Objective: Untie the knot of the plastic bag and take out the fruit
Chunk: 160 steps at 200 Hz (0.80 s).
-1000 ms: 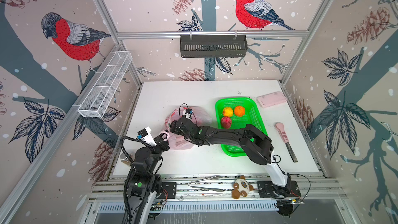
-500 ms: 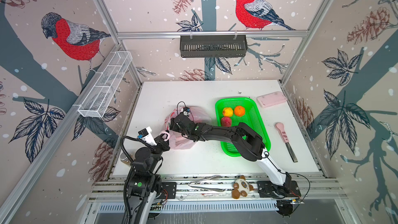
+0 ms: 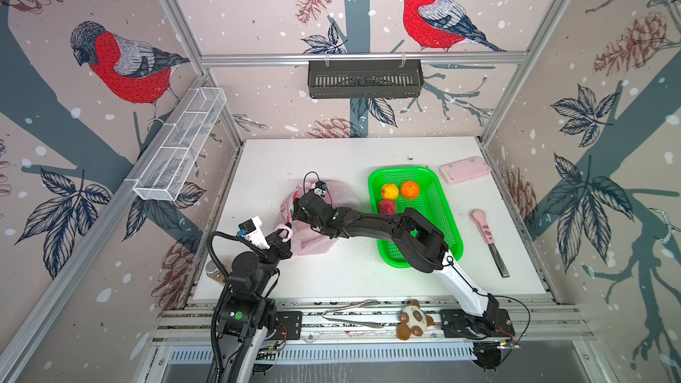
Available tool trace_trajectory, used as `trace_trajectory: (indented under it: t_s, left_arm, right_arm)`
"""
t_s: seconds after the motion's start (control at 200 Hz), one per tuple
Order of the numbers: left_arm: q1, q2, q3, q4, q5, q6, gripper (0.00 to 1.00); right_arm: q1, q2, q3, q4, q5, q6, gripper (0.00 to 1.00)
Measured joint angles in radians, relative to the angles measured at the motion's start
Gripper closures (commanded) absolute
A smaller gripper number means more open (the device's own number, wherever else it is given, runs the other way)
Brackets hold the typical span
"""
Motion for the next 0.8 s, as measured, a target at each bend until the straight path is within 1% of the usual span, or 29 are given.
trace_trajectory:
  t_s: [0.26, 0.655, 0.801]
  left_arm:
    - [-0.002, -0.001, 0.017, -0.001, 0.011, -0.002, 1.0]
    - [-0.002, 0.013, 0.015, 0.0, 0.045, -0.014, 1.0]
    - [-0.002, 0.018, 0.014, 0.0, 0.053, -0.014, 1.0]
  right_arm:
    - [-0.012, 0.013, 0.004, 0.035, 0.0, 0.019, 0.07]
    - [-0.021, 0.083, 0.084, 0.059, 0.001, 0.033, 0.05]
    - [-0.025, 0.106, 0.109, 0.061, 0.002, 0.034, 0.09]
